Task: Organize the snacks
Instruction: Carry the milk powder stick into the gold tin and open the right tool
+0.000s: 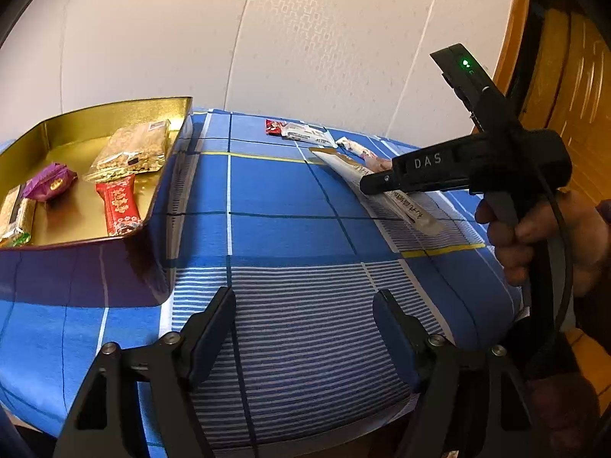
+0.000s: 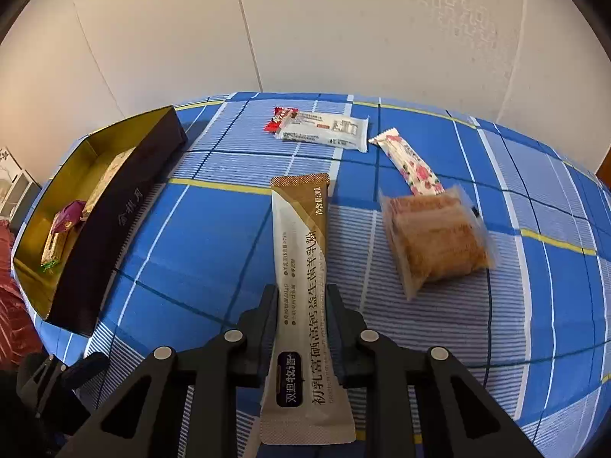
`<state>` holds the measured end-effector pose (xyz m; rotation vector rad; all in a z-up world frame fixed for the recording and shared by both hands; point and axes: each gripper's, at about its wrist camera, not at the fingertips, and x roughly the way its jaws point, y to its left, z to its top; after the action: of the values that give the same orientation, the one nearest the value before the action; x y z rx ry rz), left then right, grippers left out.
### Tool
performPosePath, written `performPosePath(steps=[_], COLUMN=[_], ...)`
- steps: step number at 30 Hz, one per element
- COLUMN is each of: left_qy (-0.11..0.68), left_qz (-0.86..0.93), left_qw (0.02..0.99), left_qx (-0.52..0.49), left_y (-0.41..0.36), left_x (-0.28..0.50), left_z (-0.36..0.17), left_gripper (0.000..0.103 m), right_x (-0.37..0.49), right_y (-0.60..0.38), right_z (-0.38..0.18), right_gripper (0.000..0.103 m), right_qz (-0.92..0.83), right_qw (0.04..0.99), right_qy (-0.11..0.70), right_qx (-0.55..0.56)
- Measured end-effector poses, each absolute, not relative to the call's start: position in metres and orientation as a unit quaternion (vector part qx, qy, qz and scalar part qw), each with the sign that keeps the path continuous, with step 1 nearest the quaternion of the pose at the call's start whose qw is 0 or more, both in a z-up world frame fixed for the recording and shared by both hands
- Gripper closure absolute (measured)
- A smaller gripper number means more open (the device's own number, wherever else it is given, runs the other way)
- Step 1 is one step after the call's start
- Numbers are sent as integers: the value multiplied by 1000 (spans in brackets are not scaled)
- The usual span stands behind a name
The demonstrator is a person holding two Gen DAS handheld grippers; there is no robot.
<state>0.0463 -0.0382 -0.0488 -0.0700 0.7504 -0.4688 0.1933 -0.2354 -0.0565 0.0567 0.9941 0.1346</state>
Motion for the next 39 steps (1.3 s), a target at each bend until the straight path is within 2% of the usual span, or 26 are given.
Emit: performPosePath(steps=[22,34,39], left_qy=[355,354,355], left_qz=[-228,-230,-230], left_qw=[904,903,903], left_qx=[-62,-77,-82], left_y=[-27,-22,-18], left_x=[42,41,41], left_z=[-49,-48,-47], left_gripper=[28,28,28], right_x=[223,240,252], right_y=[-122,-43,-21], right_z=[-10,-5,-13], right_gripper=[79,79,75], right_qz=[232,305,319], right_qw=[853,825,813], right_qy=[467,470,481], right_qx=[-37,-71,-71])
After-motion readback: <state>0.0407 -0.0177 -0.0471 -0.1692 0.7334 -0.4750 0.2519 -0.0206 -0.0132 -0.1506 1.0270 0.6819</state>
